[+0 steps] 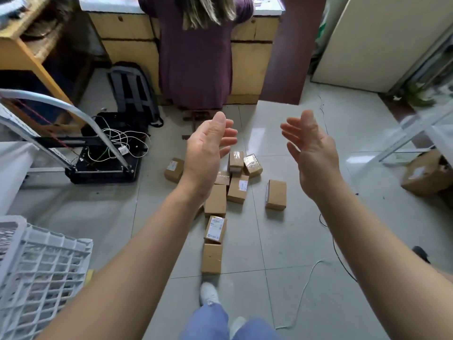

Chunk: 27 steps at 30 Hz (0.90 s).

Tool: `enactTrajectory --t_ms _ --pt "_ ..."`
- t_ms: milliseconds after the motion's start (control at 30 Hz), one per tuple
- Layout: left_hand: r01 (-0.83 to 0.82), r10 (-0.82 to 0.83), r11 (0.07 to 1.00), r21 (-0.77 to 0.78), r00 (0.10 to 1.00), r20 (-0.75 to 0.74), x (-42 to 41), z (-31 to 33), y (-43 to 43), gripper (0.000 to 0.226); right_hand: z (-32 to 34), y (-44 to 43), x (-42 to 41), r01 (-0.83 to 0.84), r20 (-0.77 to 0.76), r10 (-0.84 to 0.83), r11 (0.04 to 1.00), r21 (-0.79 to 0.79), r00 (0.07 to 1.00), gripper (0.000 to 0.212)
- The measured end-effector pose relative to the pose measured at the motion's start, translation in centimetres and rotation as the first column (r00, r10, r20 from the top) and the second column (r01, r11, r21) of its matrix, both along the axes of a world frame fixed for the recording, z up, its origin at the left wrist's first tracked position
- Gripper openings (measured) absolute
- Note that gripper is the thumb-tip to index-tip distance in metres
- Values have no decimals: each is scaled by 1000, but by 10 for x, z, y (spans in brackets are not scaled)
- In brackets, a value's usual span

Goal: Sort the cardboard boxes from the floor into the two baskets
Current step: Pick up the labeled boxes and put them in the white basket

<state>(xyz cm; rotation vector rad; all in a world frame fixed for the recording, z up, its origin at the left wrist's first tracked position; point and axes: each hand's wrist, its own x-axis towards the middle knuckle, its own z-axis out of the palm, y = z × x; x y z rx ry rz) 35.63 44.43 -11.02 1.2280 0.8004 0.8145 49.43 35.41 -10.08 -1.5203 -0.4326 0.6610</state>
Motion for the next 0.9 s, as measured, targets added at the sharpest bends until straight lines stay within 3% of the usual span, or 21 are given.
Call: enactTrajectory --t_ms 400,567,733,833,900 --pt "82 -85 994 -78 996 -34 81 -26 33 36 -33 35 74 55 -1 -56 995 -87 998 34" --pt "101 -109 988 -118 992 -67 133 -52 30 34 -67 41 130 -1 -3 0 987 -159 1000 42" --pt "-31 11 984 -174 993 -115 196 -107 31 31 -125 63 206 -174 34 189 951 -256 981 36" --pt "-164 134 946 -280 983 -123 252 -149 27 28 -165 76 264 -256 55 291 904 -341 955 46" --pt "-223 179 915 -335 971 -156 291 -178 24 28 -190 82 300 -313 49 361 862 -398 931 37"
